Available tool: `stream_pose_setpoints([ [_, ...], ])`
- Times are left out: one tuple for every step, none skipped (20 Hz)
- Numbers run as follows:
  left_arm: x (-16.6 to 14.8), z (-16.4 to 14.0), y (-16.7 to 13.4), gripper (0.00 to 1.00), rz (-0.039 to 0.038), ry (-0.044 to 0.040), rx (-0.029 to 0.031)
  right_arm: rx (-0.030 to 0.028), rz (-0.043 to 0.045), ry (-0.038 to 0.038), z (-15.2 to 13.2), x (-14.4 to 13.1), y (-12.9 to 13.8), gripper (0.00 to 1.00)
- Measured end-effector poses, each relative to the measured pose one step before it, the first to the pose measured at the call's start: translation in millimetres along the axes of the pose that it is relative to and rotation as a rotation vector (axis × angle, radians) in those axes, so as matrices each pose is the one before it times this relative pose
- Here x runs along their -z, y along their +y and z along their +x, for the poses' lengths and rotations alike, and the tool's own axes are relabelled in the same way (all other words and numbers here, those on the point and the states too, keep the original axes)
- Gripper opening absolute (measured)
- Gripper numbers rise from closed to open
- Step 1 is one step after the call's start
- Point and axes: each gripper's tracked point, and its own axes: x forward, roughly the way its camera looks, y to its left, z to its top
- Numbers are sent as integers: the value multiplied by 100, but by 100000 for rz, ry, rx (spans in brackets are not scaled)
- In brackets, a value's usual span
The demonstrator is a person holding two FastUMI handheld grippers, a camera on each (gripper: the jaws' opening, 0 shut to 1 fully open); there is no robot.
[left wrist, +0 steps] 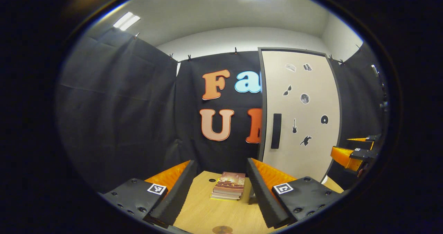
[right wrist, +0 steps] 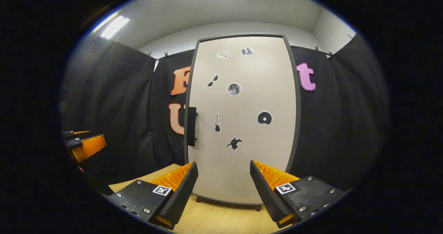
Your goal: Open the cabinet door with the right hand, grasp the bottle in the cabinet with the left hand and place it on the coaster, then close the cabinet door with the right hand.
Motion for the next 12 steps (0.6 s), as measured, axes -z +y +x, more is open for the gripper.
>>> stream_pose_setpoints([
  [194,566,247,93,-203,-119,774,-97,-746,18,633,-175,784,93],
  [173,466,227,96,-470,326,1120,602,-691,194,777,-252,688,93],
  [382,447,528,100,-450,814,861,1009,-653,613,831,-206,606,93],
  [216,529,614,96,-574,499,644,829,-437,685,788,-201,791,93],
  [255,477,717,96,-390,294,688,306,-382,388,888,-233,830,93],
  [196,404,890,96,442,346,-236,320,-430,423,1019,-268,794,93],
  [400,383,1122,96,848,708,-921,217,-250,532,985,-141,699,93],
  [338,302,1039,96,478,430,-701,99,87,519,1065,-158,748,93],
  [158,220,847,96,324,172,-495,222,312,835,971,-54,699,93],
  [251,343,952,93,288,174,-918,173,287,723,1070,-74,596,93],
  [379,330,907,93,164,363,-594,819,-16,855,1048,-130,428,93],
  [215,371,695,96,179,281,-430,729,-320,944,998,0,382,93],
])
